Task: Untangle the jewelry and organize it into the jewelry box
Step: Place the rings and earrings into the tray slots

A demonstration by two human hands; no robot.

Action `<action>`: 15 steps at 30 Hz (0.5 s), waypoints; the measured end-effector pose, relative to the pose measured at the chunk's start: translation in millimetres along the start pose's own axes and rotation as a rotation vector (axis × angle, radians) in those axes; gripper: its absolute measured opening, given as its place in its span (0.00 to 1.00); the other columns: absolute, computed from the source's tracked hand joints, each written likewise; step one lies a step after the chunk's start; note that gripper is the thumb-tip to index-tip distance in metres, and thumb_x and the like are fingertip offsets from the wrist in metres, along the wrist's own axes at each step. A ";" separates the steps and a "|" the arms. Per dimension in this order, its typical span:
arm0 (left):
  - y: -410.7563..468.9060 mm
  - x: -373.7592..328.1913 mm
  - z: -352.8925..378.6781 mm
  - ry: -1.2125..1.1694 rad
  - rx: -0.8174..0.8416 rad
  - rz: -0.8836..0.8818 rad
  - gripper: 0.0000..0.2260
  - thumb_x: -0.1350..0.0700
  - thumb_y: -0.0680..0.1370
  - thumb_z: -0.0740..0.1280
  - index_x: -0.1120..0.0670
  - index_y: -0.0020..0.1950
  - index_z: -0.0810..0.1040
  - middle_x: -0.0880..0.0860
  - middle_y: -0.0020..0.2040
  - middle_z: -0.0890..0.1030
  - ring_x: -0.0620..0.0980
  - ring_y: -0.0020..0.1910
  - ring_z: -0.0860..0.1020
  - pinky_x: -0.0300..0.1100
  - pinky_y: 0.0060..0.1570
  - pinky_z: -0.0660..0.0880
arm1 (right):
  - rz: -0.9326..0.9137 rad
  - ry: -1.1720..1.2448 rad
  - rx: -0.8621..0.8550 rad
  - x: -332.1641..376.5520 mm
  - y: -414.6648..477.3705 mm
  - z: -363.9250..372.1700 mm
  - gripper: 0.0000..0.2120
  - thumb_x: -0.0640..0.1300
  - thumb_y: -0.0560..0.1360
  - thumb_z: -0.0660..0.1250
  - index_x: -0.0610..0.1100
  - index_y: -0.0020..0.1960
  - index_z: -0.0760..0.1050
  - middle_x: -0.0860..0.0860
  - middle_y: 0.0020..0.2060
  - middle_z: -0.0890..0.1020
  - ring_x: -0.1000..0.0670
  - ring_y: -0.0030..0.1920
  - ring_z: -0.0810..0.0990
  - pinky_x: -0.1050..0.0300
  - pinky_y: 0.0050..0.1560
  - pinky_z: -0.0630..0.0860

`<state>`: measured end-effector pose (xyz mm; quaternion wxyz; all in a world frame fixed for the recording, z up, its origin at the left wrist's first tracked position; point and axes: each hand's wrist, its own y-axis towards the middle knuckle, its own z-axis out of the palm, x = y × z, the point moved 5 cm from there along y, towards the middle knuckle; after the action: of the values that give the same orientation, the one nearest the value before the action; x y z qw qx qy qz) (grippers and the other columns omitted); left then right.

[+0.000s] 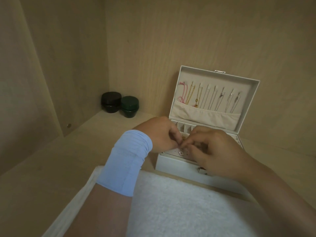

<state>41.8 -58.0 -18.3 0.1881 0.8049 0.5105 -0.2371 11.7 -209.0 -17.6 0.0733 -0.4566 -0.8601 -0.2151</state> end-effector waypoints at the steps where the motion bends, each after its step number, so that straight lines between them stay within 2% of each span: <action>1: 0.1 0.2 0.2 0.004 -0.002 -0.001 0.07 0.56 0.75 0.70 0.45 0.47 0.86 0.37 0.33 0.76 0.34 0.31 0.73 0.24 0.30 0.64 | 0.008 -0.014 0.014 -0.3 0.8 1.9 0.12 0.53 0.72 0.62 0.58 0.49 0.83 0.62 0.42 0.78 0.61 0.41 0.77 0.52 0.44 0.77; 4: 0.3 0.1 0.2 -0.014 -0.024 -0.007 0.06 0.55 0.75 0.71 0.45 0.46 0.86 0.38 0.35 0.77 0.36 0.32 0.74 0.26 0.32 0.65 | 0.012 0.011 0.040 -1.6 0.1 2.3 0.13 0.52 0.72 0.61 0.58 0.50 0.84 0.61 0.43 0.78 0.61 0.40 0.77 0.53 0.45 0.77; 6: 0.6 -2.8 0.3 -0.029 -0.061 -0.001 0.05 0.54 0.76 0.70 0.44 0.46 0.85 0.38 0.36 0.77 0.35 0.32 0.73 0.28 0.34 0.66 | 0.034 0.066 -0.015 -6.5 -2.5 -12.2 0.11 0.49 0.74 0.64 0.58 0.49 0.84 0.60 0.44 0.79 0.58 0.39 0.78 0.59 0.42 0.74; 8: 0.9 -7.0 1.1 -0.061 -0.122 0.017 0.05 0.52 0.76 0.70 0.43 0.47 0.84 0.39 0.41 0.79 0.36 0.35 0.74 0.31 0.38 0.68 | 0.068 0.082 -0.070 -16.4 -5.8 -32.0 0.10 0.44 0.76 0.67 0.57 0.49 0.84 0.60 0.44 0.80 0.61 0.38 0.77 0.65 0.40 0.68; 10: 3.2 -19.1 3.7 -0.097 -0.177 0.057 0.04 0.51 0.76 0.70 0.42 0.48 0.83 0.39 0.44 0.80 0.37 0.39 0.74 0.34 0.42 0.70 | 0.127 0.093 -0.117 -36.3 -15.1 -56.7 0.10 0.43 0.76 0.68 0.56 0.47 0.84 0.59 0.43 0.81 0.63 0.36 0.76 0.69 0.38 0.65; 13: 12.1 -48.4 13.7 -0.087 -0.205 0.144 0.05 0.52 0.76 0.70 0.43 0.49 0.83 0.41 0.45 0.79 0.35 0.40 0.74 0.34 0.45 0.72 | 0.261 0.090 -0.132 -79.5 -35.5 -86.7 0.08 0.44 0.77 0.69 0.55 0.45 0.84 0.61 0.39 0.82 0.62 0.30 0.75 0.71 0.33 0.67; 15: 23.3 -77.9 25.3 -0.056 -0.184 0.198 0.05 0.51 0.76 0.69 0.43 0.49 0.82 0.40 0.45 0.79 0.36 0.39 0.74 0.36 0.47 0.73 | 0.341 0.028 -0.094 -113.8 -55.5 -104.1 0.07 0.44 0.77 0.70 0.53 0.45 0.84 0.59 0.41 0.83 0.67 0.31 0.75 0.74 0.35 0.68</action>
<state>29.7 -138.4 7.1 0.2976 0.8237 0.4428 -0.1917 24.2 -367.5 22.2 0.0992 -0.5958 -0.7581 -0.2459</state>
